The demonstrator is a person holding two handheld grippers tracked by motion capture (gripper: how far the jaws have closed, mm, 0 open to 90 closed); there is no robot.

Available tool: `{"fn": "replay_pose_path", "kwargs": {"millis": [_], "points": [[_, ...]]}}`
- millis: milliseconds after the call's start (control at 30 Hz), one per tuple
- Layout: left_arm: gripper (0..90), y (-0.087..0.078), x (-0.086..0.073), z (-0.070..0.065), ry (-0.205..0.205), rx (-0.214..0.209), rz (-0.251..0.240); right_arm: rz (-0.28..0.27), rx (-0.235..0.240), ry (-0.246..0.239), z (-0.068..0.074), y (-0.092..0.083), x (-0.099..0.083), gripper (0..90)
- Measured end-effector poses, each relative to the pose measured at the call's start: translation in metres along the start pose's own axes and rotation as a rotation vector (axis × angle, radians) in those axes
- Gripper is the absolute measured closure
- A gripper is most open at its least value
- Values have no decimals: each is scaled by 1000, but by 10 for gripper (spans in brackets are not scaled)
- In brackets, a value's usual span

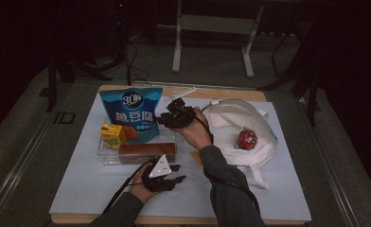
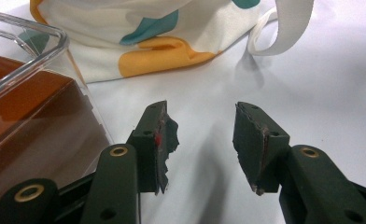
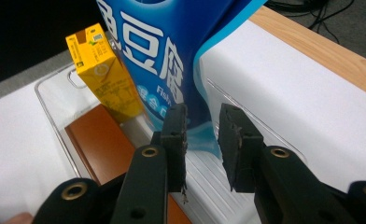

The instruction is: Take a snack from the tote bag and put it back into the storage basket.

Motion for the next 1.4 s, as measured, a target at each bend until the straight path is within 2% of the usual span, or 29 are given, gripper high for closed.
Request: {"fn": "replay_pose_path", "kwargs": {"millis": [300,433,633,700,1100,1400], "points": [[553,0,0,0,-8,-2,-1,3,-33,-34,-3,-20,-1,746],[553,0,0,0,-3,-1,1,-2,-54,-26,-9,-29,-5,764],[553,0,0,0,1,-2,3,20,-89,-18,-19,-40,-14,777],[553,0,0,0,6,-2,7,35,-116,3,-23,-44,-18,785],[548,1,-1,-1,10,-6,17,39,-149,20,-41,-76,-37,813],[548,1,-1,-1,12,-4,20,51,-195,36,-56,-95,-51,900]]}}
Point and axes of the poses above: each handheld gripper's, and its own axes: y roughly forward along the jaws, x roughly out of its top, z roughly to its left, the point moved 8 cm from there along y, roughly forward along the jaws, and after that the axes turned 4 degrees about y, right-handed, at the moved point
